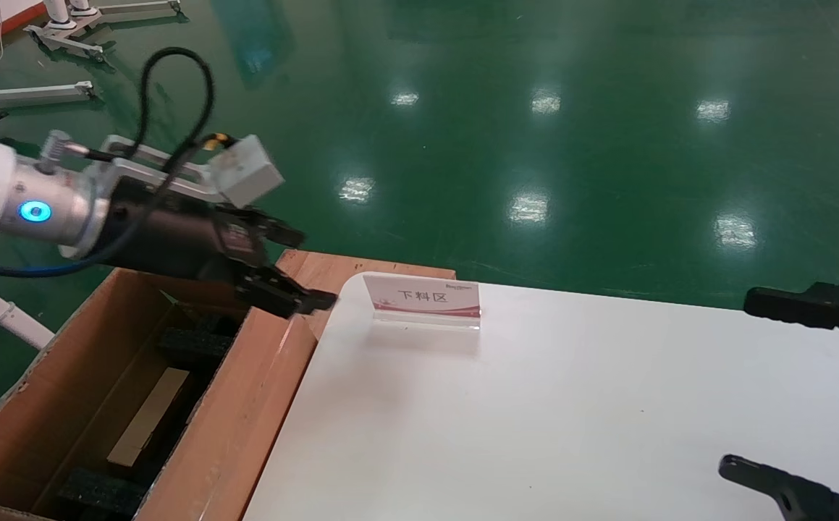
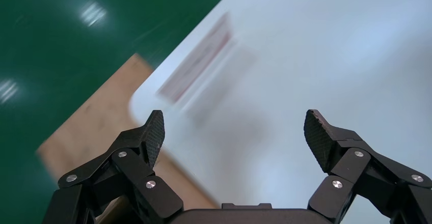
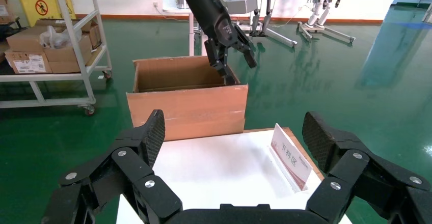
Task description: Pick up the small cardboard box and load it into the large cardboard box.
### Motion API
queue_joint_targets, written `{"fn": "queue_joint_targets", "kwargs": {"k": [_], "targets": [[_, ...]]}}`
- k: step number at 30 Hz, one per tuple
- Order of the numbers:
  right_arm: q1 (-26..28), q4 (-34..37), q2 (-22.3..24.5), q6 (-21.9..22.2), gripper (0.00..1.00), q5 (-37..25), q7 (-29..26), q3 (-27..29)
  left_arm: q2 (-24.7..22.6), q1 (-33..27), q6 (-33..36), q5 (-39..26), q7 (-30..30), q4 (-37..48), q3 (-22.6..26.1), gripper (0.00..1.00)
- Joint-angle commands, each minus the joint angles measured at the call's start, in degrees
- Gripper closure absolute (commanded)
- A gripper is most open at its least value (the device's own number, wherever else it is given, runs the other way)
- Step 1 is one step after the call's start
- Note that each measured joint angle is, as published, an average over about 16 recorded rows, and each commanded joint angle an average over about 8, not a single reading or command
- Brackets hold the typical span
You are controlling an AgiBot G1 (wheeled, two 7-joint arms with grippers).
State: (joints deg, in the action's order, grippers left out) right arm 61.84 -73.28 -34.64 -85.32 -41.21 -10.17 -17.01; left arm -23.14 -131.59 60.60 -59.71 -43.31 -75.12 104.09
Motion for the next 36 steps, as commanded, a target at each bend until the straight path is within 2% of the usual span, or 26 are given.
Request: {"fn": "queue_joint_targets", "kwargs": {"k": [1, 36], "targets": [[0.00, 0.00, 0.00, 0.00, 0.00, 0.01, 0.01, -0.01, -0.56, 3.30, 1.18, 0.84, 1.54, 0.07, -4.15, 0.00], [-0.15, -0.16, -0.21, -0.20, 0.00, -0.36, -0.31, 0.55, -10.35, 61.00, 21.86, 15.55, 28.36, 1.34, -76.72, 0.00]]}}
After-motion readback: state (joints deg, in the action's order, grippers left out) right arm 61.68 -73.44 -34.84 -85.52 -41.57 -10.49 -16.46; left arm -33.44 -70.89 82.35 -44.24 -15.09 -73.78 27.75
